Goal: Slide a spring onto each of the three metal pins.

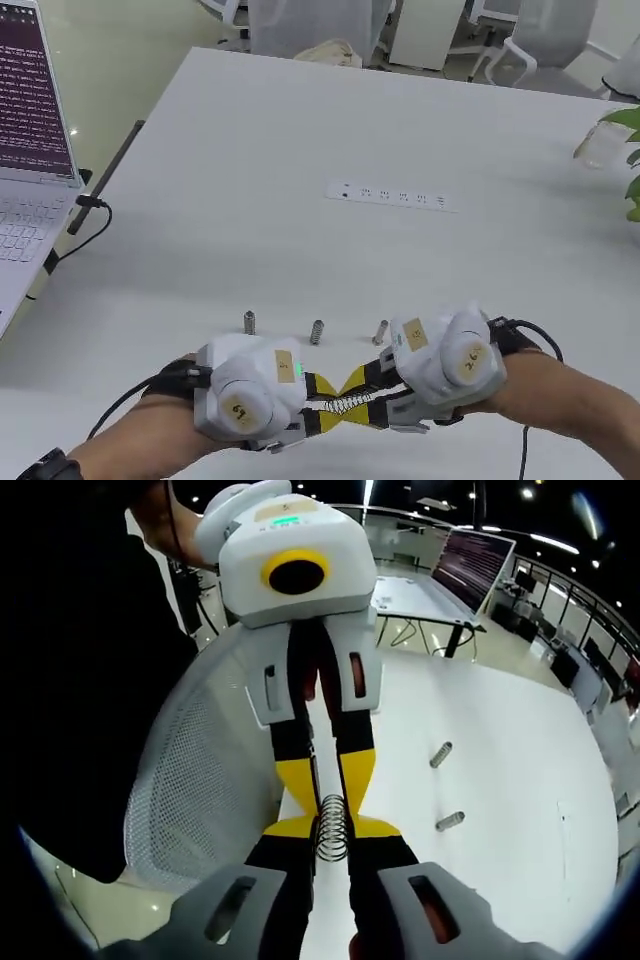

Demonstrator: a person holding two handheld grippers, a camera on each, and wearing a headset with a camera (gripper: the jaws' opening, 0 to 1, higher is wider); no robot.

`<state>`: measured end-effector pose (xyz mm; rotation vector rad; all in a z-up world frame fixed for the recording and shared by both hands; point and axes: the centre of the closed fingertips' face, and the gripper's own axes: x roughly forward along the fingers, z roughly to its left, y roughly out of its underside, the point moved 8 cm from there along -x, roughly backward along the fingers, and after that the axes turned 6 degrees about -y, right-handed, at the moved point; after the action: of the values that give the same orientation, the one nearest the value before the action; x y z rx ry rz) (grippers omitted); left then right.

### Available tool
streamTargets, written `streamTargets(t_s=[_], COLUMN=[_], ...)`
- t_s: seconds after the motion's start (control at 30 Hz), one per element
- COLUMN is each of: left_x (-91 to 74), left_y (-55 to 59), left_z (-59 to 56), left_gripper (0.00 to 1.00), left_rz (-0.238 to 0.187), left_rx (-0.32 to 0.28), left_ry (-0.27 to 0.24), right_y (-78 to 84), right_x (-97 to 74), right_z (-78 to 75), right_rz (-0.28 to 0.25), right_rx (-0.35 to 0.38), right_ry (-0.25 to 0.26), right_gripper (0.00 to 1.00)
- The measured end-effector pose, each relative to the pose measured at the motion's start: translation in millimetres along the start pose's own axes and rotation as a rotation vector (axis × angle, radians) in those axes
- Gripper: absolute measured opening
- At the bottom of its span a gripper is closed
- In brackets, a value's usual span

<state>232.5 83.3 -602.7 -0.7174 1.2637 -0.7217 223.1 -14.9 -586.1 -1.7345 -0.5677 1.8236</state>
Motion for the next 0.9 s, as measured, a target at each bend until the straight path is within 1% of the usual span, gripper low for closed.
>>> streamTargets(t_s=[0.27,0.43,0.53,0.7,0.8,0.9], left_x=[7.1,10.9,13.0,16.7,18.9,19.0], left_y=[-1.3,-2.9,-3.8,-5.9,-5.6,-6.4], left_z=[-2.9,-4.1,-5.0,-6.2,-7.3,-7.3], left_gripper=[0.03,0.03,0.04,0.03,0.03,0.03], left_rz=[-0.005,-0.005,-0.004,-0.006,0.006,0.011], left_rx=[0.0,0.002,0.002,0.008,0.027,0.031], left_ry=[-0.005,-0.003,-0.003,0.005,0.006,0.01], right_y=[2.8,6.7,9.8,10.5,10.3,10.2], right_x=[-2.0,-3.6,-4.9,-5.5,-5.7,-5.6], right_z=[-0.7,-0.3,0.8,1.6,1.9,2.1], right_rz=[0.044,0.058,0.076,0.086,0.092,0.098], right_rx=[0.0,0.013,0.014,0.013,0.011,0.01], right_ry=[-0.009,-0.007,-0.006,-0.002,-0.003,-0.005], right_gripper=[0.09,0.09,0.09,0.09,0.09,0.09])
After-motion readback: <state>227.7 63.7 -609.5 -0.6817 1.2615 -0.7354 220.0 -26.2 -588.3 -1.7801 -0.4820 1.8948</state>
